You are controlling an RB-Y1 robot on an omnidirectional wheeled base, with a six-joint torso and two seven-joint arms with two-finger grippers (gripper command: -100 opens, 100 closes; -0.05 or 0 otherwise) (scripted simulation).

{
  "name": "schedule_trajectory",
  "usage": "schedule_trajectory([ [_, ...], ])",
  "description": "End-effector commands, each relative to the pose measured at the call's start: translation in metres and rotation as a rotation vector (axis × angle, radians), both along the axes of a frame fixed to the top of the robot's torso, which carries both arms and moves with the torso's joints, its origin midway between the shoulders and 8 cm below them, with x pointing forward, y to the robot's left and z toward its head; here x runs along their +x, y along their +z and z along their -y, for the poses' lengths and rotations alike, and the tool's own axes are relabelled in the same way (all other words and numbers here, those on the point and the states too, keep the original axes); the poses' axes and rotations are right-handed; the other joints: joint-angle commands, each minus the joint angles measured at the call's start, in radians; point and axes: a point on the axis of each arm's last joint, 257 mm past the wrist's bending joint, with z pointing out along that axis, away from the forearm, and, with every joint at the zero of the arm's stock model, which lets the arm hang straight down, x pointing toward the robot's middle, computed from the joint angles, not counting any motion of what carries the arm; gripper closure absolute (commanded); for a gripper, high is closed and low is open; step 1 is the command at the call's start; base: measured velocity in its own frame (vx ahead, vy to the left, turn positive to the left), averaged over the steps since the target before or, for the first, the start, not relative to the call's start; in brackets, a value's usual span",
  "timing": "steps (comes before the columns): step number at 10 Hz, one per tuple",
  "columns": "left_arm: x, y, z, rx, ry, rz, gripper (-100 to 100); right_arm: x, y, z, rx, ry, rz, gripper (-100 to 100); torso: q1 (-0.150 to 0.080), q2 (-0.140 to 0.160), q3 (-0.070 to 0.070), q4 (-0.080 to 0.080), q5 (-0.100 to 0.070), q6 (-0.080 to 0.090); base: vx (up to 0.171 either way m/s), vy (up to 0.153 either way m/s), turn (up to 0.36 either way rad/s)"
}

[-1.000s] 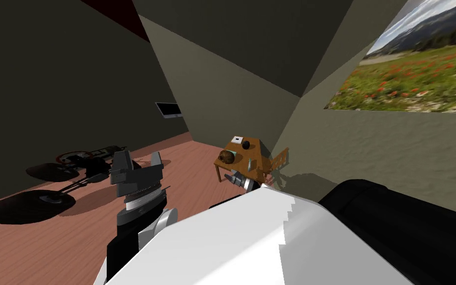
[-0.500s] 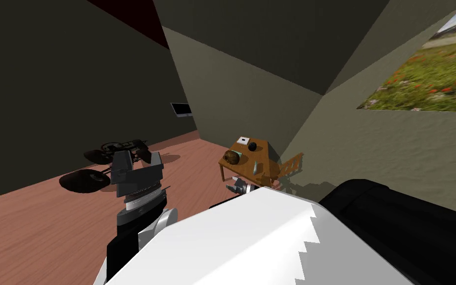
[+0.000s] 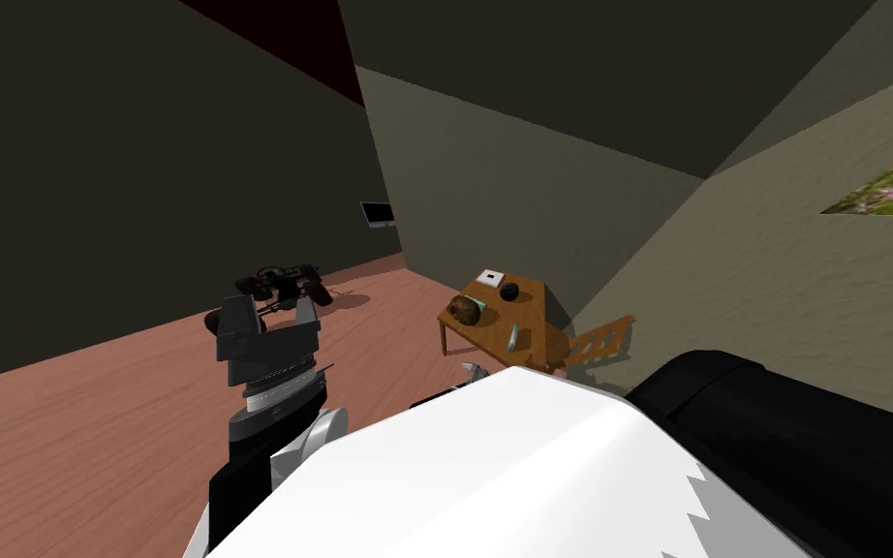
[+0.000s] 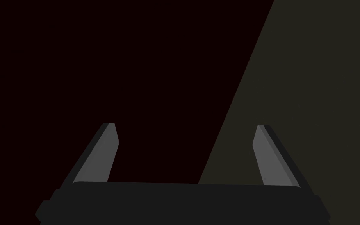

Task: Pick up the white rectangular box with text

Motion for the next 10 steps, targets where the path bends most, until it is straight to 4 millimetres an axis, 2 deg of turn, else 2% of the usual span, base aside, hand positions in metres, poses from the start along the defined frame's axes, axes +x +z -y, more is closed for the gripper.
schedule_trajectory([
  [1, 0.0, 0.0, 0.0, 0.0, 0.0, 0.0, 0, -0.015, -0.011, 0.009, -0.056, 0.039, -0.01, -100, 0.0, 0.0, 0.0, 0.0, 0.0, 0.0, 0.026, -0.012, 0.15],
  [2, 0.0, 0.0, 0.0, 0.0, 0.0, 0.0, 0, -0.03, -0.03, 0.023, -0.14, 0.085, -0.01, -100, 0.0, 0.0, 0.0, 0.0, 0.0, 0.001, 0.036, -0.009, 0.305],
  [4, 0.0, 0.0, 0.0, 0.0, 0.0, 0.0, 0, -0.039, -0.035, 0.027, -0.155, 0.101, -0.024, -100, 0.0, 0.0, 0.0, 0.0, 0.0, 0.001, 0.025, -0.013, 0.077],
  [5, 0.0, 0.0, 0.0, 0.0, 0.0, 0.0, 0, -0.057, -0.054, 0.047, -0.246, 0.156, -0.029, -100, 0.001, 0.0, 0.0, 0.0, 0.0, 0.001, 0.025, -0.004, 0.223],
  [6, 0.0, 0.0, 0.0, 0.0, 0.0, 0.0, 0, -0.062, -0.056, 0.049, -0.252, 0.164, -0.037, -100, 0.001, 0.0, 0.0, 0.0, 0.0, 0.0, 0.027, -0.013, 0.188],
  [7, 0.0, 0.0, 0.0, 0.0, 0.0, 0.0, 0, -0.08, -0.073, 0.068, -0.332, 0.219, -0.042, -100, 0.0, 0.0, 0.0, 0.0, 0.0, 0.001, 0.041, -0.012, 0.338],
  [9, 0.0, 0.0, 0.0, 0.0, 0.0, 0.0, 0, -0.085, -0.075, 0.075, -0.346, 0.229, -0.049, -100, 0.0, -0.001, 0.0, 0.0, 0.0, 0.001, 0.027, -0.021, 0.052],
  [10, 0.0, 0.0, 0.0, 0.0, 0.0, 0.0, 0, -0.106, -0.09, 0.095, -0.424, 0.289, -0.057, -100, 0.0, 0.0, 0.0, 0.0, 0.0, 0.001, 0.03, -0.011, 0.271],
])
